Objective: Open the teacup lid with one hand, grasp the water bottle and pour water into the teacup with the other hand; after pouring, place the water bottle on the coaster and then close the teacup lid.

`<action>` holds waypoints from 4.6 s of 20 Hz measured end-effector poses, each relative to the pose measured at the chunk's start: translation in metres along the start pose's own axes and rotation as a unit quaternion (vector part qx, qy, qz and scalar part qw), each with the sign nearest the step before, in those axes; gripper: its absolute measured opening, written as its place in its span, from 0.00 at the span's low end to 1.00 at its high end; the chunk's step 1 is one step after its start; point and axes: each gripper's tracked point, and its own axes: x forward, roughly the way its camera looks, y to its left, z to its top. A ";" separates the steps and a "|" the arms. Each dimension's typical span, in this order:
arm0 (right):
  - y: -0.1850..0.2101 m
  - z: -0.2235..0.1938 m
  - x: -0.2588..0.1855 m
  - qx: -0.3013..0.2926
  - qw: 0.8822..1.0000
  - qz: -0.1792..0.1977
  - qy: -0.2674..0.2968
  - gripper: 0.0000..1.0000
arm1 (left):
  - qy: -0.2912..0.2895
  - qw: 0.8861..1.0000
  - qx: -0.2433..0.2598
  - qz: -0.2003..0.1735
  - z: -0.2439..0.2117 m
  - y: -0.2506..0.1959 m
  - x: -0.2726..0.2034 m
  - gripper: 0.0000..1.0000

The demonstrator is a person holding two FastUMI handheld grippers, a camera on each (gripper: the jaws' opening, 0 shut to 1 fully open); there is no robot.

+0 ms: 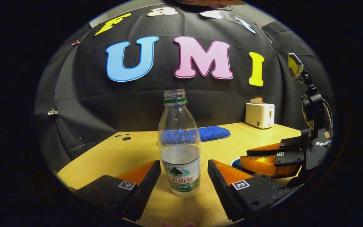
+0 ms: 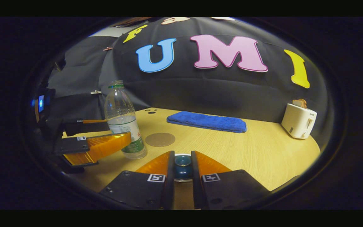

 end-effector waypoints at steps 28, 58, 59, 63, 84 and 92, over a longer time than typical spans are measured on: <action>-0.097 0.048 -0.072 0.000 0.994 -0.096 -0.044 0.28 | 0.048 0.976 0.197 0.076 0.004 0.040 0.013 0.75; -0.135 0.029 -0.116 -0.023 0.990 -0.133 -0.037 0.23 | 0.011 0.733 0.675 0.078 0.008 0.032 0.030 0.74; -0.135 0.029 -0.116 -0.024 0.990 -0.133 -0.038 0.22 | 0.006 0.726 0.684 0.077 0.011 0.031 0.030 0.74; -0.134 0.028 -0.118 -0.029 0.990 -0.134 -0.038 0.22 | 0.000 0.703 0.707 0.071 0.010 0.033 0.038 0.74; -0.137 0.028 -0.119 -0.037 0.989 -0.136 -0.039 0.23 | -0.066 0.628 0.772 0.066 0.029 0.025 0.045 0.74; -0.137 0.030 -0.121 -0.037 0.989 -0.136 -0.041 0.28 | -0.087 0.601 0.792 0.067 0.039 0.025 0.047 0.74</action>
